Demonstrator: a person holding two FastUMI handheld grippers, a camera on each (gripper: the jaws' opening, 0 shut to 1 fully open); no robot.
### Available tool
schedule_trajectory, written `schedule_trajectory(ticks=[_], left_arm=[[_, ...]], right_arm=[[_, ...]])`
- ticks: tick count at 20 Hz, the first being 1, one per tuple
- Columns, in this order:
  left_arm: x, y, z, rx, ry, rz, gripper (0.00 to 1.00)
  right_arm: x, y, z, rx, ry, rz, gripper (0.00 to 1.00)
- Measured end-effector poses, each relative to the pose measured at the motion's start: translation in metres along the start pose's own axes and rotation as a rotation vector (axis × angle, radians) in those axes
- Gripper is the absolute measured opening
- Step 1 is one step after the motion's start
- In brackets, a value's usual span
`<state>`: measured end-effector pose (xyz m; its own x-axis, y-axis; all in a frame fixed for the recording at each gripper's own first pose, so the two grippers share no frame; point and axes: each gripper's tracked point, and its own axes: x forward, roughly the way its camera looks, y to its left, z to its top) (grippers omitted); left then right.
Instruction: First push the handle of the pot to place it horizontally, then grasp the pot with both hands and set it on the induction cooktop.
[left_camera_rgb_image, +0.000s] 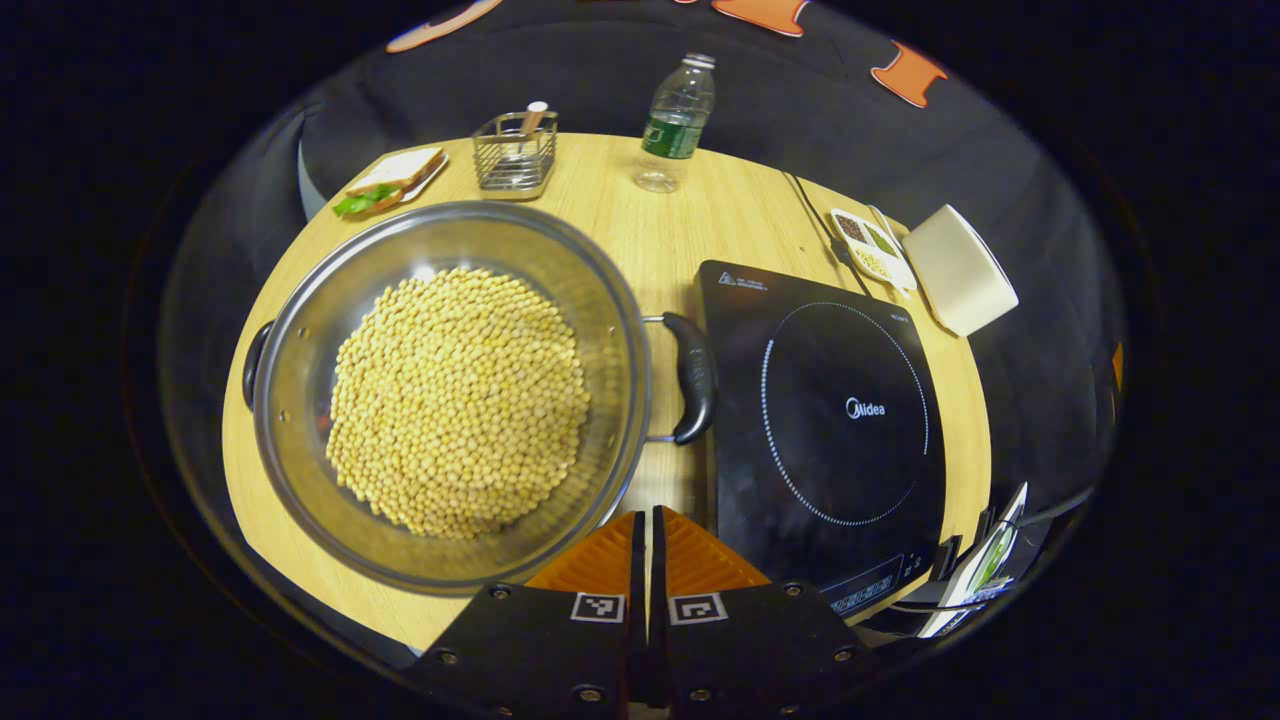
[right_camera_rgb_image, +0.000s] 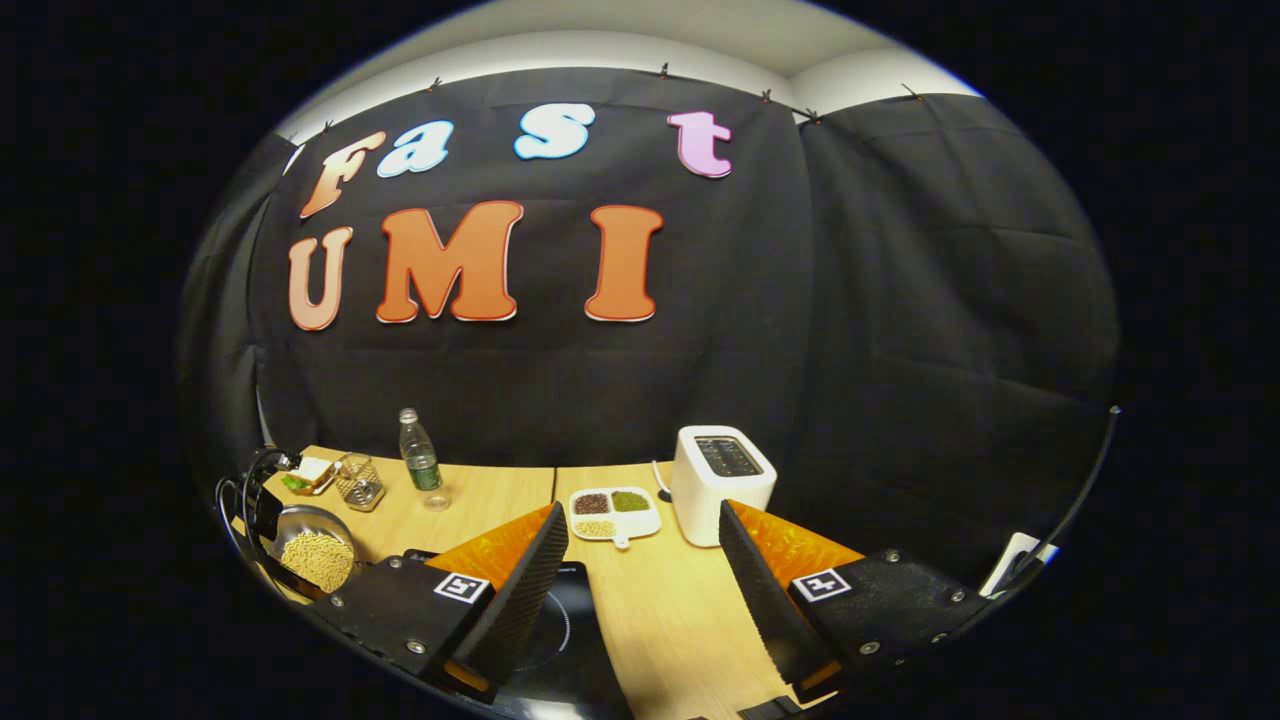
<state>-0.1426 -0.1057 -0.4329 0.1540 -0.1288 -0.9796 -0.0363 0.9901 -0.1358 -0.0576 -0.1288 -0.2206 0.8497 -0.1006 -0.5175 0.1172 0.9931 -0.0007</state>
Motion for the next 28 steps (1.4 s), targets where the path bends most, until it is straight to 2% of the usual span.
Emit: schedule_trajectory(ticks=[3, 7, 9, 13, 15, 17, 18, 19, 20, 24, 28], left_arm=[[-0.012, 0.027, -0.019, -0.051, -0.011, 0.086, 0.02], [-0.043, 0.084, -0.055, -0.182, -0.017, 0.199, 0.02], [-0.06, 0.111, -0.068, -0.211, -0.034, 0.254, 0.02], [-0.077, 0.14, -0.067, -0.252, -0.077, 0.254, 0.04], [-0.079, 0.158, -0.057, -0.262, -0.103, 0.255, 0.27], [-0.084, 0.173, -0.046, -0.244, -0.131, 0.253, 0.43], [-0.087, 0.182, -0.042, -0.232, -0.142, 0.256, 0.66], [-0.091, 0.192, -0.036, -0.222, -0.153, 0.259, 0.74], [-0.088, 0.19, -0.023, -0.208, -0.177, 0.265, 0.79], [-0.093, 0.218, 0.026, -0.146, -0.267, 0.236, 0.78], [-0.08, 0.239, 0.061, -0.067, -0.3, 0.215, 0.78]], right_arm=[[0.007, 0.028, -0.023, -0.011, 0.056, 0.104, 0.94], [0.008, 0.065, -0.056, -0.045, 0.13, 0.238, 0.94], [0.005, 0.084, -0.072, -0.063, 0.177, 0.298, 0.94], [-0.014, 0.128, -0.111, -0.131, 0.306, 0.422, 0.95], [-0.025, 0.156, -0.129, -0.185, 0.373, 0.478, 0.95], [-0.028, 0.182, -0.139, -0.222, 0.417, 0.505, 0.95], [-0.03, 0.194, -0.142, -0.227, 0.433, 0.512, 0.95], [-0.037, 0.208, -0.144, -0.225, 0.452, 0.523, 0.95], [-0.04, 0.225, -0.142, -0.218, 0.467, 0.536, 0.95], [-0.042, 0.289, -0.145, -0.203, 0.531, 0.555, 0.95], [-0.024, 0.325, -0.165, -0.213, 0.611, 0.508, 0.94]])
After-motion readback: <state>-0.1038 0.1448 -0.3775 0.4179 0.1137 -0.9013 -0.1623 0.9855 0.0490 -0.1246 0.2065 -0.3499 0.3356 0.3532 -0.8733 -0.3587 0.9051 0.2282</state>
